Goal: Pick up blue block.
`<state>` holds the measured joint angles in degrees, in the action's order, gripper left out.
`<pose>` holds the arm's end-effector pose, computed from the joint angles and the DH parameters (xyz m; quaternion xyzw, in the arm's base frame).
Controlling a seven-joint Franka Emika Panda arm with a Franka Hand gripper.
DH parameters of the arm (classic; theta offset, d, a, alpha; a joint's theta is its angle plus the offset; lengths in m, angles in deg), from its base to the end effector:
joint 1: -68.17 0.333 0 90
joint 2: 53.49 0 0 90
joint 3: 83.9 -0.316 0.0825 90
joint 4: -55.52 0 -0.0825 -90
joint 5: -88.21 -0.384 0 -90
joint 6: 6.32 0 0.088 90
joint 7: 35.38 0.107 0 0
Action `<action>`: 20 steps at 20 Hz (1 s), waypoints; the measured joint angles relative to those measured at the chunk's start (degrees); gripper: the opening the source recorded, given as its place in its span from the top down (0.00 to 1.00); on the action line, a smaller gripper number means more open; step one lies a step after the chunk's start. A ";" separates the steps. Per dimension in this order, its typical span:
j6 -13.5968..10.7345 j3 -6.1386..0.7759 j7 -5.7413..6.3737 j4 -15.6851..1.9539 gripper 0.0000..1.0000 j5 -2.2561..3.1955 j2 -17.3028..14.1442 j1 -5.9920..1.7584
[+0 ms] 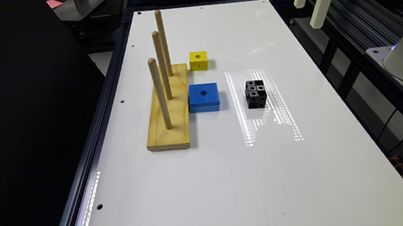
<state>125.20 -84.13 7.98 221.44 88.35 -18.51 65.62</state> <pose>0.3194 -0.0132 0.3438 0.9218 -0.3877 0.0055 0.0002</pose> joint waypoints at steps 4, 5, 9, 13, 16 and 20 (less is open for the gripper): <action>0.04 -0.01 0.00 -0.44 0.00 0.00 -0.03 0.00; 0.04 -0.01 0.00 -0.60 0.00 0.00 -0.07 0.01; 0.06 -0.03 0.00 -1.14 0.00 0.00 -0.17 0.05; 0.18 -0.05 0.00 -2.03 0.00 -0.01 -0.71 0.23; 1.22 -0.05 0.00 -2.84 0.00 -0.02 -2.22 0.36; 4.00 -0.06 0.01 -4.28 0.00 -0.02 -5.93 0.49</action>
<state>129.21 -84.19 7.99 217.16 88.33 -24.43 66.10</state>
